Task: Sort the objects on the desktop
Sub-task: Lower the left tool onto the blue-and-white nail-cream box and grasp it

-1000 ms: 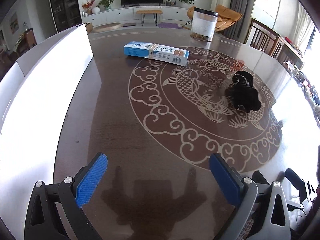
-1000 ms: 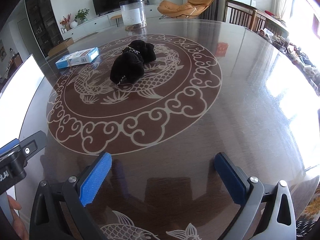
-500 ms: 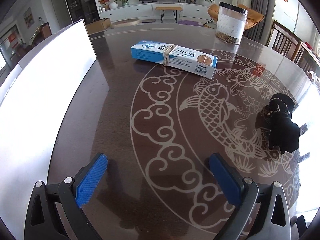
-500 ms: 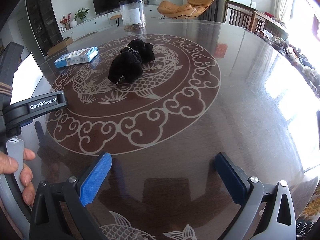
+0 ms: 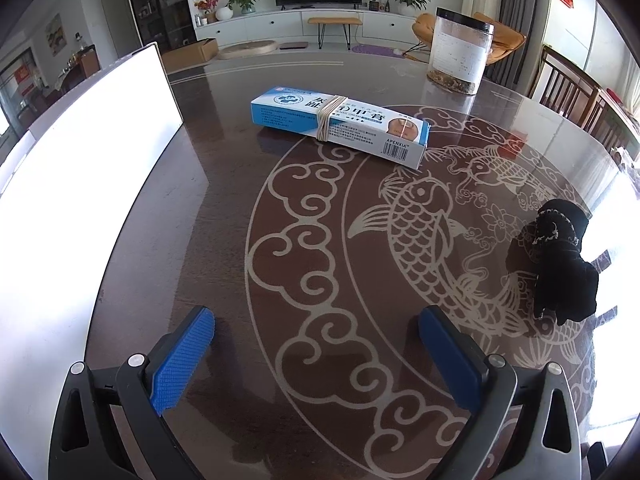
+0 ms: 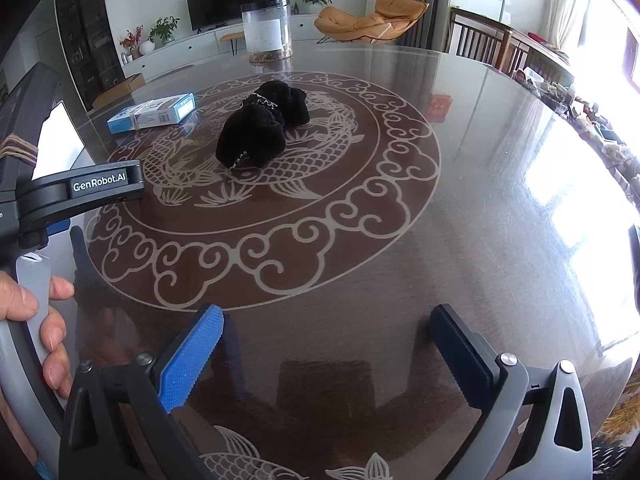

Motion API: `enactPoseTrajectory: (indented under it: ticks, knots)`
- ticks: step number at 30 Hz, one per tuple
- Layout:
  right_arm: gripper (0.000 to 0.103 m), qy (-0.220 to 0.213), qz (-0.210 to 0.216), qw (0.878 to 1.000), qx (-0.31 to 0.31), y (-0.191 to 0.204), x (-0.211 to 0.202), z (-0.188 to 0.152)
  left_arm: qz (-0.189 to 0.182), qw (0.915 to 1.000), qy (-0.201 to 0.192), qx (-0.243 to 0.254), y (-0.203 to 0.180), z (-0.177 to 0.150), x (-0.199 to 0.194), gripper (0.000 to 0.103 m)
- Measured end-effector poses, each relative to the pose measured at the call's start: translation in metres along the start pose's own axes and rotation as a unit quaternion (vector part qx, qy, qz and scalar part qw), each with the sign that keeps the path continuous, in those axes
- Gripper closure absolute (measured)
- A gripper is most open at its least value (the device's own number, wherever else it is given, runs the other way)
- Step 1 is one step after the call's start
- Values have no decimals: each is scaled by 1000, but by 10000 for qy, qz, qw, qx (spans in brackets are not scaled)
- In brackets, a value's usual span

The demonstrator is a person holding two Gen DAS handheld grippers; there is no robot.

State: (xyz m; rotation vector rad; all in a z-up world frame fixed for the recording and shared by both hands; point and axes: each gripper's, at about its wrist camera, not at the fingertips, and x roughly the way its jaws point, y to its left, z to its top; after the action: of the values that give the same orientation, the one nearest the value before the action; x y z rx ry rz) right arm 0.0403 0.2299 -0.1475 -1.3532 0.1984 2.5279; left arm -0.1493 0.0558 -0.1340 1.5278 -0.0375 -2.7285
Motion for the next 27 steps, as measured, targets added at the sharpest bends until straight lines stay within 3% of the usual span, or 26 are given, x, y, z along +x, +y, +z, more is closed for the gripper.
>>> enactPoseTrajectory:
  ticks: [4,7,13,19,21,24,27]
  knots:
    - [0,-8,1,10000,2,0,0,0,-107,9991,373,-147,-4,17,9,0]
    - [0,-10,0,10000,0,0,0,0,-755,9926,660,-687,-1,47,15,0]
    - [0,-43,-7,10000,8,1,1,0,-1029,9802,484,-1619,3,123,19,0]
    - [0,-90,25,10000,-32,1,1,1,-510,9797,669,-1821,-3,156,53,0]
    - [0,-87,27,10000,-33,1,1,1,-274,9812,744,-1757,-8,157,66,0]
    - [0,-89,28,10000,-34,2,1,1,-78,9768,911,-1937,-9,152,83,0]
    - [0,-93,37,9999,-44,1,1,1,101,9787,821,-1880,-16,151,85,0]
